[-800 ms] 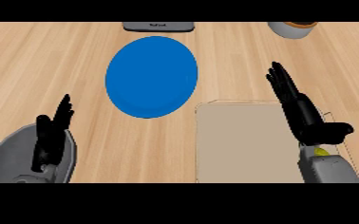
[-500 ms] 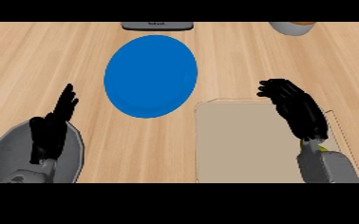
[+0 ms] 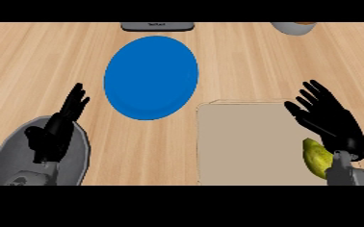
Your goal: Pick the pear from the tray and place it in the plate
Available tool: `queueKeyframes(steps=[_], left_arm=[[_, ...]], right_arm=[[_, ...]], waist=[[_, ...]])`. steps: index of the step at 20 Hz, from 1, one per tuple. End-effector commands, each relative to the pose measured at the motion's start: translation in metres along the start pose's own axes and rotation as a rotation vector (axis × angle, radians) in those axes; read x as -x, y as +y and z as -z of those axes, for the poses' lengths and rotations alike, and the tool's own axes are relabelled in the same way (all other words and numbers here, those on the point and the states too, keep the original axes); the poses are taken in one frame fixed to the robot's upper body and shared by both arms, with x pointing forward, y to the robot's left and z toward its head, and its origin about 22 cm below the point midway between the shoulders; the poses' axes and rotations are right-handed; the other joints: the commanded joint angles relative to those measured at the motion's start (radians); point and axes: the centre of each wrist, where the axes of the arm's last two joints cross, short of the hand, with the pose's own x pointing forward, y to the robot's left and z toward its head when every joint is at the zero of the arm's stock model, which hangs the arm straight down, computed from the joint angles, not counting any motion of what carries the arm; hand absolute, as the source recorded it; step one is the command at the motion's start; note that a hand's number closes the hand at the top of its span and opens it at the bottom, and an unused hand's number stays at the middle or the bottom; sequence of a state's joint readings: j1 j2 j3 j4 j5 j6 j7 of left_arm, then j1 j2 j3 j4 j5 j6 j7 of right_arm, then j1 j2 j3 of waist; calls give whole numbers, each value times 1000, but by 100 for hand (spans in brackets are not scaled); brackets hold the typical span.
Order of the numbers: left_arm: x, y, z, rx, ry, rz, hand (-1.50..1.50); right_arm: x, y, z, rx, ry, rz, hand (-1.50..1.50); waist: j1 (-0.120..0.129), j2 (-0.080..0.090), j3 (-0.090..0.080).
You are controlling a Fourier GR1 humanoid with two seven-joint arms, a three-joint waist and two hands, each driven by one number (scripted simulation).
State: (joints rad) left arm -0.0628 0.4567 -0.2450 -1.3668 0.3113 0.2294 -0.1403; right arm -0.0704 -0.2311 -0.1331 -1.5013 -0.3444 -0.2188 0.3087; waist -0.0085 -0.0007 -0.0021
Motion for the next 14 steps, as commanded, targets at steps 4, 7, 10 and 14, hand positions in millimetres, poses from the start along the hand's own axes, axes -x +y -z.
queueKeyframes(steps=[4,7,10,14], left_arm=[[4,3,11,12,-6,-2,0],[6,6,14,30,-7,-13,0],[1,13,10,20,-9,-6,0],[6,8,12,28,-10,-31,0]], right_arm=[[-21,-36,-49,136,-1,-125,-150],[-39,-52,-59,154,32,-201,-150],[-58,-66,-65,94,170,-359,-150],[-86,-83,-49,-26,279,-502,-150]], waist=[[-3,-1,1],[-3,0,1],[-5,-1,1],[9,3,1]])
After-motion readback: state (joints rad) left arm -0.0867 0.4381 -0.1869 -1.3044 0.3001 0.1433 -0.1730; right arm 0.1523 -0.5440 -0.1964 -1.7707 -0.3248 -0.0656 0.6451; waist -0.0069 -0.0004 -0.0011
